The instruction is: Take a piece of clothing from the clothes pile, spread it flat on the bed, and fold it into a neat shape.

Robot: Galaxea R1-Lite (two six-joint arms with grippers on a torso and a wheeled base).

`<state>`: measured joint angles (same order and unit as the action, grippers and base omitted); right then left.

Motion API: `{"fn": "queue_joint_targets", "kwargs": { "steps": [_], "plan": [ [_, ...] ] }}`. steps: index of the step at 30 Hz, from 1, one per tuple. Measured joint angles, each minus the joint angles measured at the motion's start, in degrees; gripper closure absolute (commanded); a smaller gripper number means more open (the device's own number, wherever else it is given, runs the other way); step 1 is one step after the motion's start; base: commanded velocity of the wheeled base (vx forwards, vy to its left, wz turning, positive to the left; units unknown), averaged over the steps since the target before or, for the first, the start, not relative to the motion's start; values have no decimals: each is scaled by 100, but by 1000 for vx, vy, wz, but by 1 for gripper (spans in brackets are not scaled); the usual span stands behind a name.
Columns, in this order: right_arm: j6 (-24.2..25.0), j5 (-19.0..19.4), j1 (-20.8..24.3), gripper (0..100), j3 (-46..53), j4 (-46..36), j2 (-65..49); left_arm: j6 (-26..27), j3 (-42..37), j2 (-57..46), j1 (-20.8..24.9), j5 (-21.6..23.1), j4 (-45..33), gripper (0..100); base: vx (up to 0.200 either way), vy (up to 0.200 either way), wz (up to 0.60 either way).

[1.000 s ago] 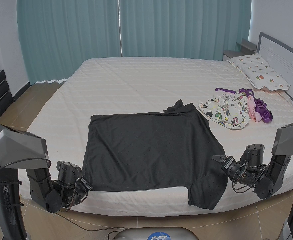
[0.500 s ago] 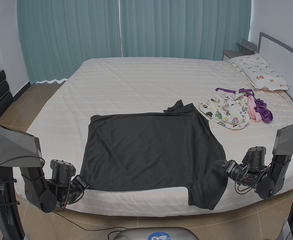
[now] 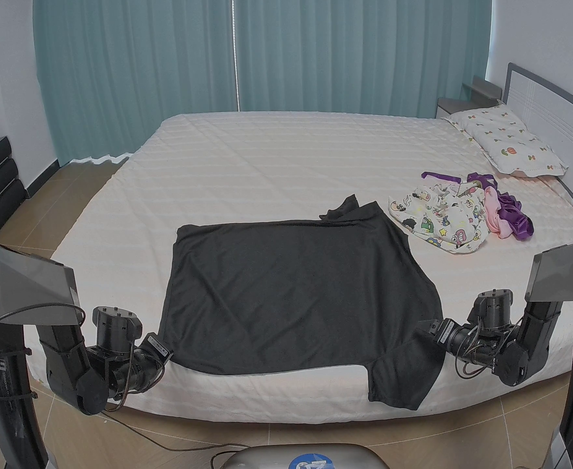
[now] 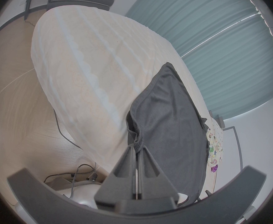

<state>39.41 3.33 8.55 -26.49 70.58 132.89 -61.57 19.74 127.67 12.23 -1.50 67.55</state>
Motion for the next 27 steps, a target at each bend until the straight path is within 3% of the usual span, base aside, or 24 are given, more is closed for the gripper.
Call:
{"fn": "queue_joint_targets", "kwargs": {
  "steps": [10, 11, 18, 27],
  "plan": [
    [-457, 556, -251, 0, -126, 74, 162, 5, -30, 0, -11, 11, 11, 100, 0, 0, 0],
    [-461, 584, -266, 100, -160, 57, 169, 5, -30, 0, -11, 11, 11, 100, 0, 0, 0],
    [-553, 855, -356, 100, -322, -5, 223, 7, -30, 0, -11, 11, 11, 100, 0, 0, 0],
    [-589, 909, -439, 100, -1091, -323, 254, 7, -32, 2, -11, 11, 11, 100, 0, 0, 0]
  ]
}}
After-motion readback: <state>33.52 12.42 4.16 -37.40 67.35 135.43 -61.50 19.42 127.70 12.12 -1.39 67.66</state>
